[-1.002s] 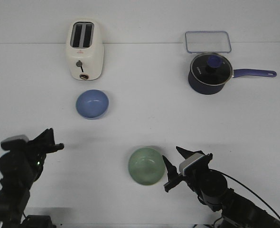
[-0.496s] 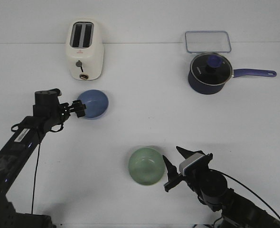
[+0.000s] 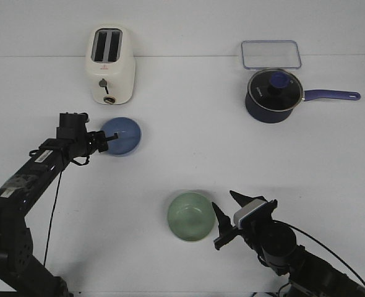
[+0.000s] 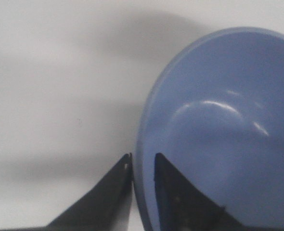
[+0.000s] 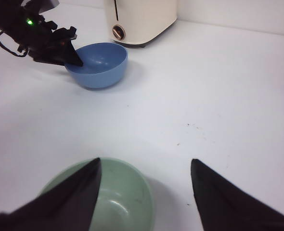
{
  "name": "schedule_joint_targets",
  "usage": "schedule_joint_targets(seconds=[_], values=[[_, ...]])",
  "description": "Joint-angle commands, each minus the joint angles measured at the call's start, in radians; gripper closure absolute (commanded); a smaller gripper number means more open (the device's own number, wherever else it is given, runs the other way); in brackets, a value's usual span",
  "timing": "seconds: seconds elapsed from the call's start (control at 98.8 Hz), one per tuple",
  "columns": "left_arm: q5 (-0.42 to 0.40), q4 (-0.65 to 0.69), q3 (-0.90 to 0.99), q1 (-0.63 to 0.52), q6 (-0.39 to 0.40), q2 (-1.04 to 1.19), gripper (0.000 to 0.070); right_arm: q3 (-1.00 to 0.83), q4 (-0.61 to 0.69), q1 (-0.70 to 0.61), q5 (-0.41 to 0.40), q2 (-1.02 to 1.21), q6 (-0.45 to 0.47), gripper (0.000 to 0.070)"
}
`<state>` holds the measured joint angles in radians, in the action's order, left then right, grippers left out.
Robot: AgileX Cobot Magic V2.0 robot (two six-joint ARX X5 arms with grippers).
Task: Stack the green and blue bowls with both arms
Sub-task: 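Carry the blue bowl with the left gripper and lower it into the green bowl, then open the left gripper and withdraw it from the stacked bowls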
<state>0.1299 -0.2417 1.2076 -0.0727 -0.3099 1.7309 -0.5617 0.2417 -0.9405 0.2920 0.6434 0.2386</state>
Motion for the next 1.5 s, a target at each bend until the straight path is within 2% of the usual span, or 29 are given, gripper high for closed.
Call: schedule_joint_targets(seconds=[0.0,0.162,0.344,0.486,0.627,0.799,0.921,1.032,1.376,1.447,1.487], values=[[0.004,-0.002,0.024,-0.002,0.031,0.01,0.069,0.001,-0.015,-0.009,0.008,0.005,-0.009,0.0313],[0.053,-0.019,0.024,-0.006,0.053,-0.065,0.0689,0.0,-0.017,-0.009,0.027,0.003,-0.009,0.0312],[0.099,-0.098,0.024,-0.056,0.088,-0.263,0.069,0.0,-0.017,-0.009,0.027,0.003,-0.009,0.0312],[0.108,-0.21,0.01,-0.176,0.096,-0.394,0.069,0.0,-0.018,-0.009,0.027,0.004,-0.009,0.0312],[0.104,-0.213,-0.066,-0.349,0.073,-0.464,0.069,0.0,-0.018,-0.009,0.027,0.003,-0.009,0.0312],[0.061,-0.161,-0.163,-0.54,0.015,-0.451,0.069,0.0,-0.019,-0.009,0.026,0.004,-0.009,0.0312],[0.038,-0.1,-0.186,-0.62,-0.013,-0.422,0.069,0.0,-0.018,-0.009,0.027,0.004,-0.009,0.0312],[0.02,-0.064,-0.186,-0.657,-0.027,-0.388,0.069,0.0,-0.018,-0.009,0.026,0.005,-0.009,0.0312],[0.02,-0.064,-0.186,-0.707,-0.034,-0.292,0.0688,0.0,-0.018,-0.009,0.027,0.005,-0.009,0.0312],[0.02,-0.059,-0.186,-0.713,-0.031,-0.293,0.0671,0.0,-0.017,-0.009,0.027,0.005,-0.009,0.0312],[0.02,-0.058,-0.186,-0.713,-0.032,-0.293,0.0624,0.0,-0.017,-0.009,0.027,0.005,-0.009,0.0312]])
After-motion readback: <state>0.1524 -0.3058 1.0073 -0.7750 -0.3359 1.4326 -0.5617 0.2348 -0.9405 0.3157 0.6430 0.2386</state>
